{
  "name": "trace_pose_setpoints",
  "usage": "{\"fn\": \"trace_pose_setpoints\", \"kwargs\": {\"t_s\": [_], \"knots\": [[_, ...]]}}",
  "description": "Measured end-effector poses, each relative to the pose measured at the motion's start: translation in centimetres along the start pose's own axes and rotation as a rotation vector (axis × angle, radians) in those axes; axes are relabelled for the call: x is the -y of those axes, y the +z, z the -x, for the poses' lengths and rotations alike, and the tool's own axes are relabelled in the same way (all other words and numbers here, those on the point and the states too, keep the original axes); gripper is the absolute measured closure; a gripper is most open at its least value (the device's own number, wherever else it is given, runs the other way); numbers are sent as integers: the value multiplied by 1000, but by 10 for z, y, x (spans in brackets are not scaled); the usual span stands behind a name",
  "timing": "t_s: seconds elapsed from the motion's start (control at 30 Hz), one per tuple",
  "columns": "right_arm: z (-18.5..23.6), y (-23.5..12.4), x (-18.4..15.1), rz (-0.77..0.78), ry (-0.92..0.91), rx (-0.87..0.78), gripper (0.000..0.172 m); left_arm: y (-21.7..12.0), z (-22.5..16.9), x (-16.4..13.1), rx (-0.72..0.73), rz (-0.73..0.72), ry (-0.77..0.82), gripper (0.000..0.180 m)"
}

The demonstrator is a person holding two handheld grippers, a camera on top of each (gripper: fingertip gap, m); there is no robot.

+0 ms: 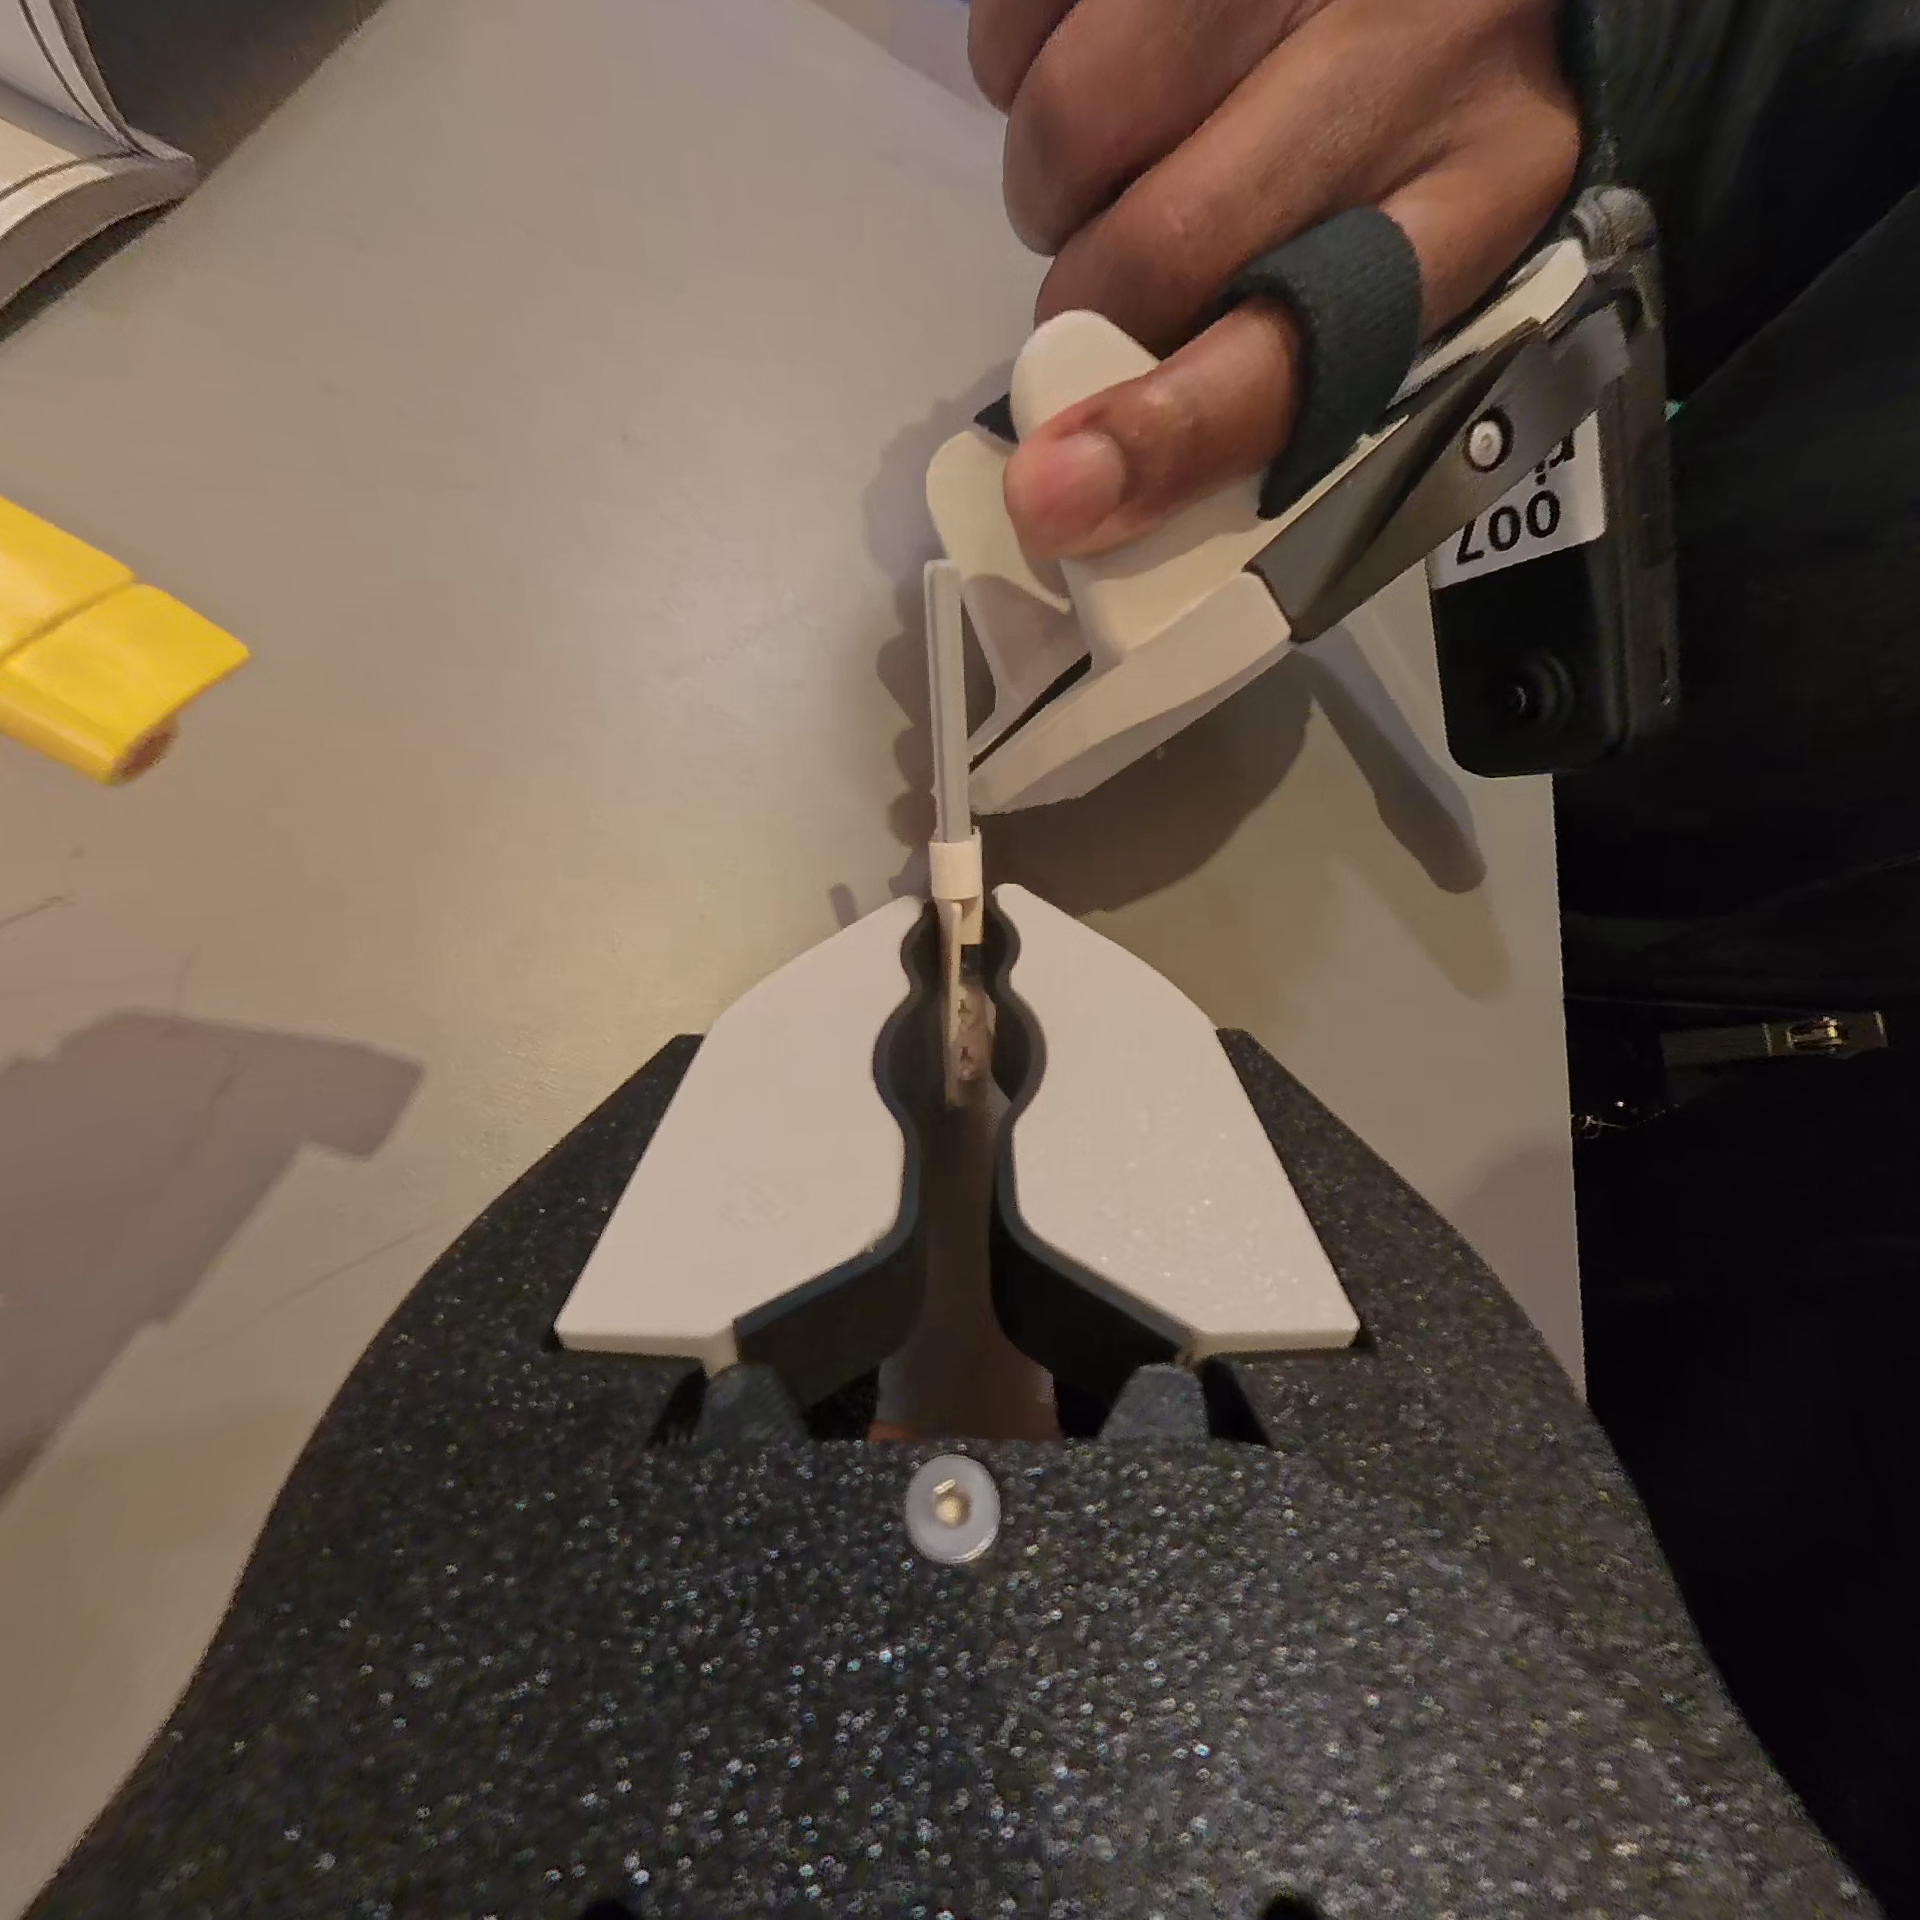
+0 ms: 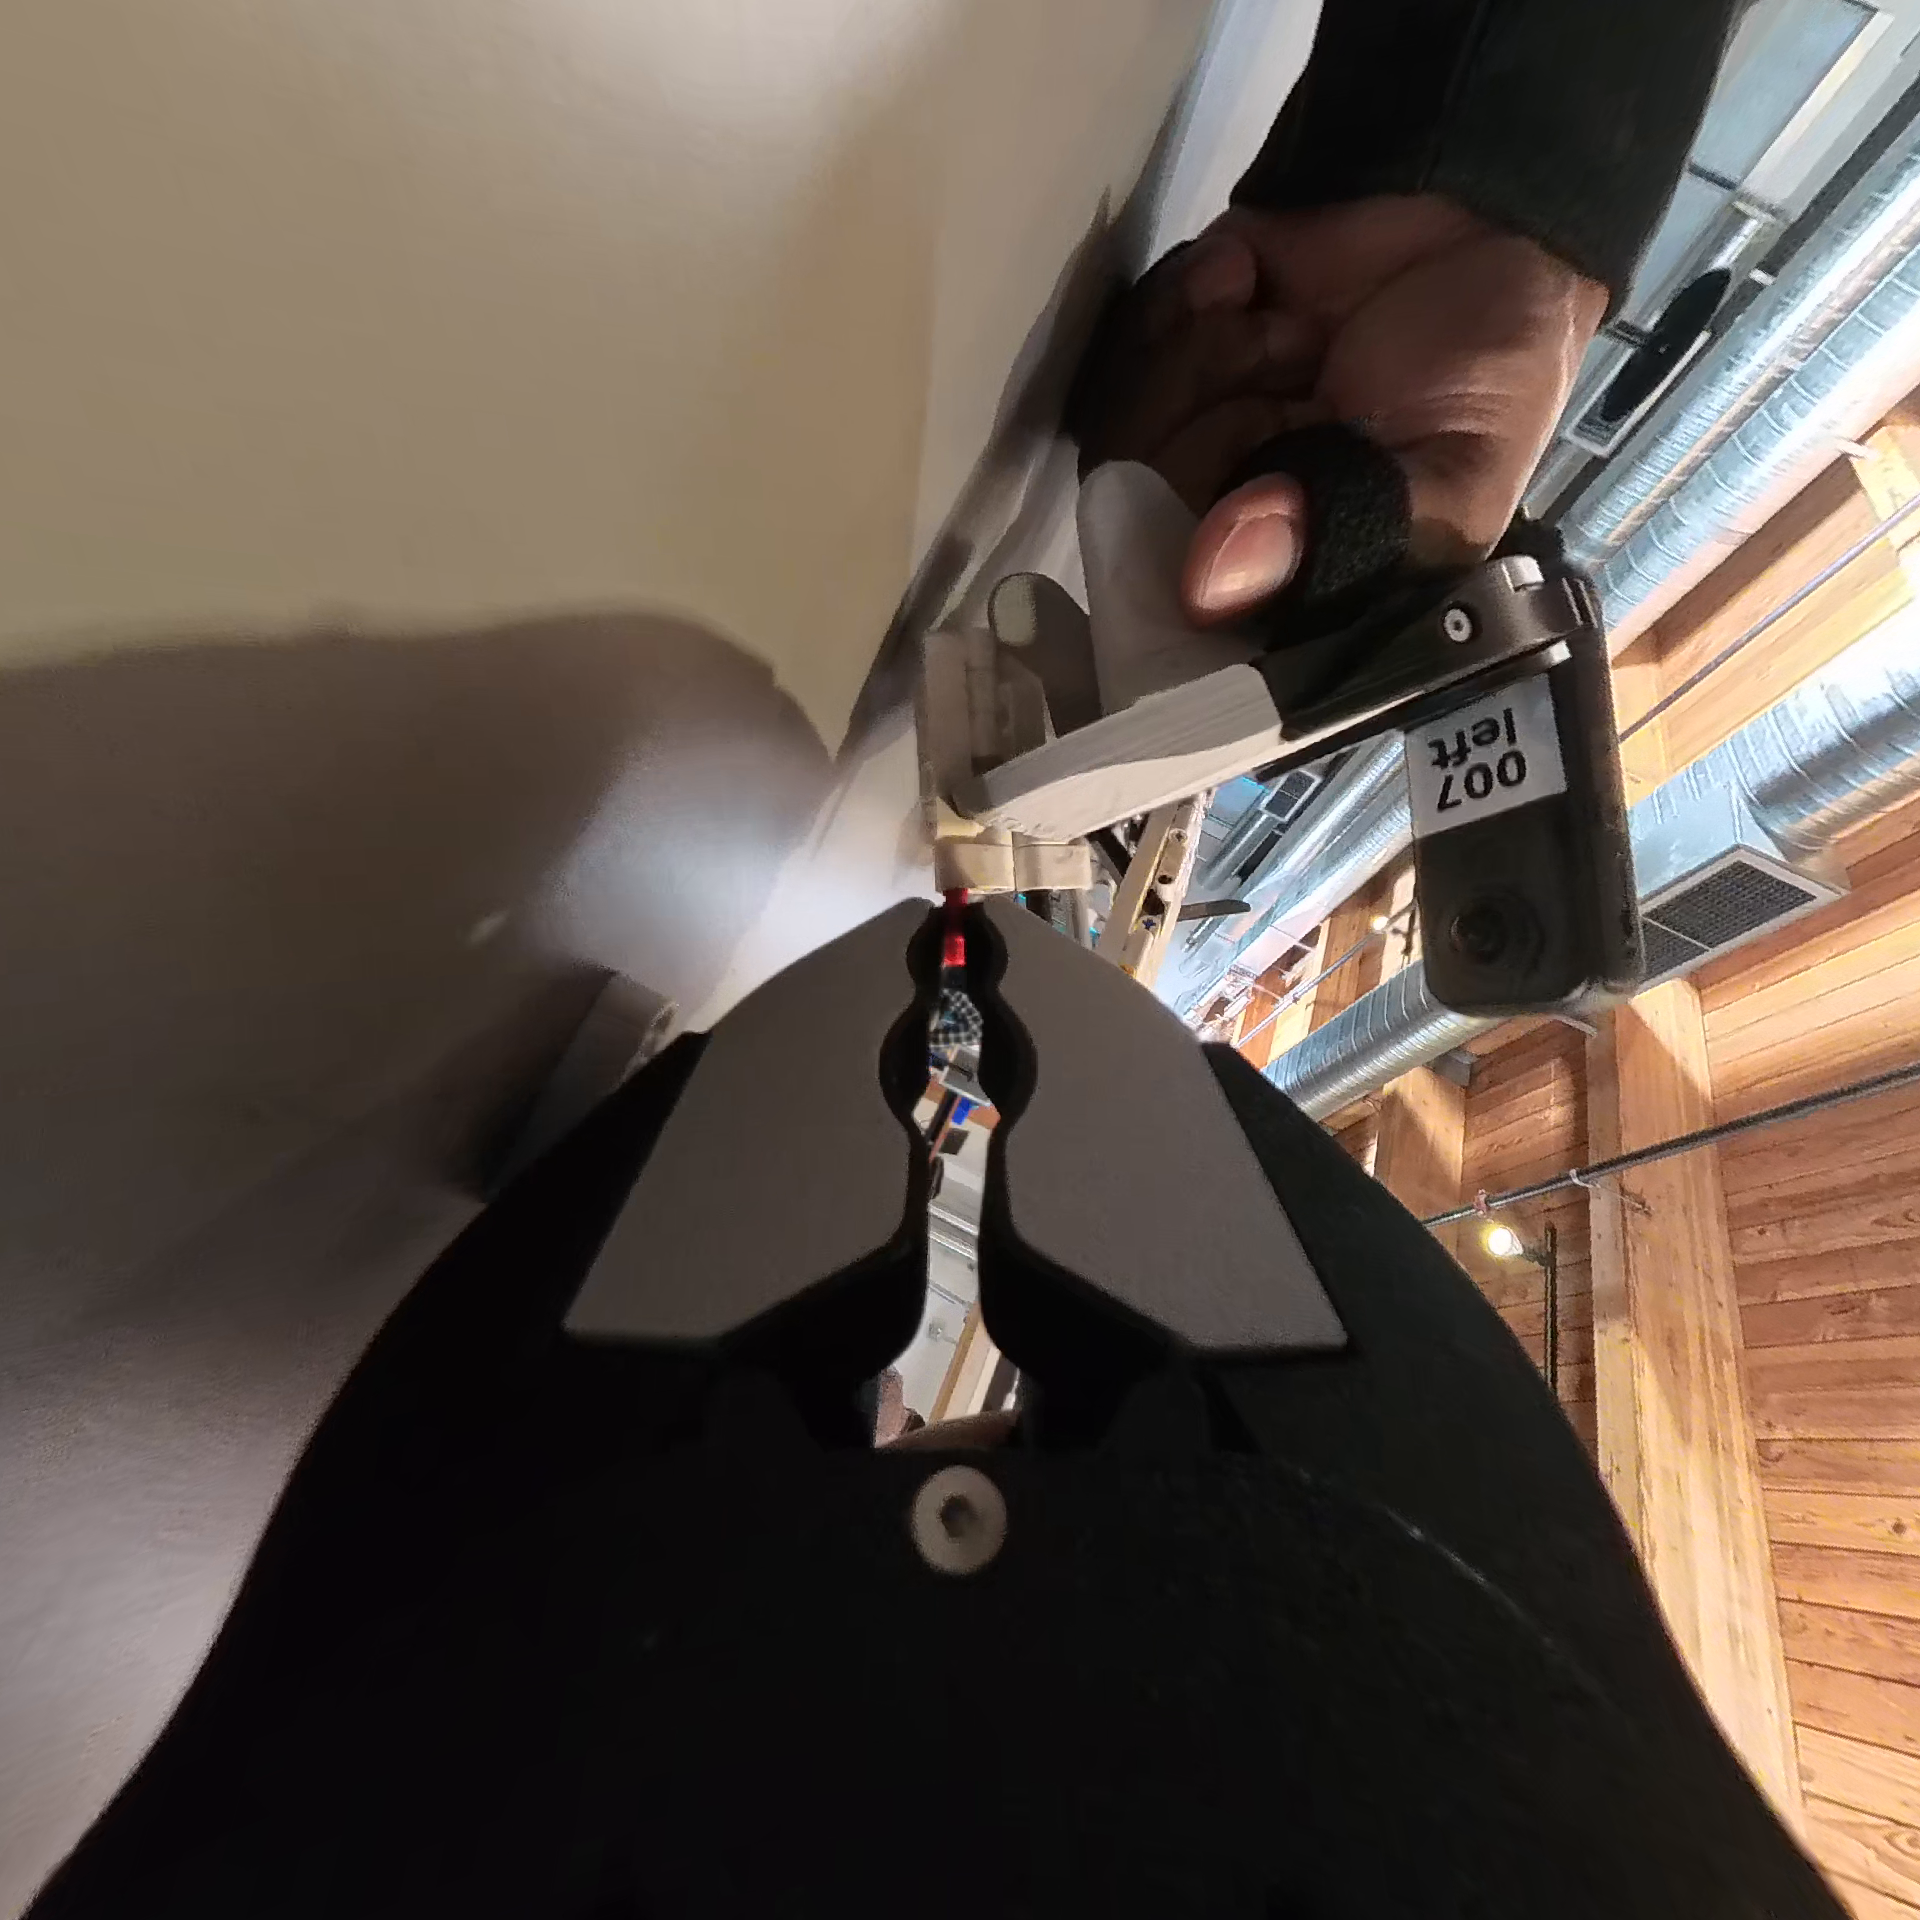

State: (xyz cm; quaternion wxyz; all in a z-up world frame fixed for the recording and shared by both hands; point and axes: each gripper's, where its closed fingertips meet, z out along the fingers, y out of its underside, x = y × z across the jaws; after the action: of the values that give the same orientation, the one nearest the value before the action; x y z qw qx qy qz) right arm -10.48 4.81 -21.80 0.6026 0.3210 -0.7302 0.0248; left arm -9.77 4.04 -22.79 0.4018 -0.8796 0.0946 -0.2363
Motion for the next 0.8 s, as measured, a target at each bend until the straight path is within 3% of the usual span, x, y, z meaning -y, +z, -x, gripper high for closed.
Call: {"fn": "trace_pose_setpoints", "kwargs": {"t_s": [0.4, 0.6, 0.8], "knots": [[-14, -5, -11, 44, 69, -134, 166, -10, 3, 13, -5, -117, -23, 173], [-26, -13, -17, -5, 527, -181, 146, -28, -2, 43, -54, -335, -57, 173], [-50, -13, -27, -91, 932, -217, 103, -35, -10, 59, -129, -473, -86, 173]]}}
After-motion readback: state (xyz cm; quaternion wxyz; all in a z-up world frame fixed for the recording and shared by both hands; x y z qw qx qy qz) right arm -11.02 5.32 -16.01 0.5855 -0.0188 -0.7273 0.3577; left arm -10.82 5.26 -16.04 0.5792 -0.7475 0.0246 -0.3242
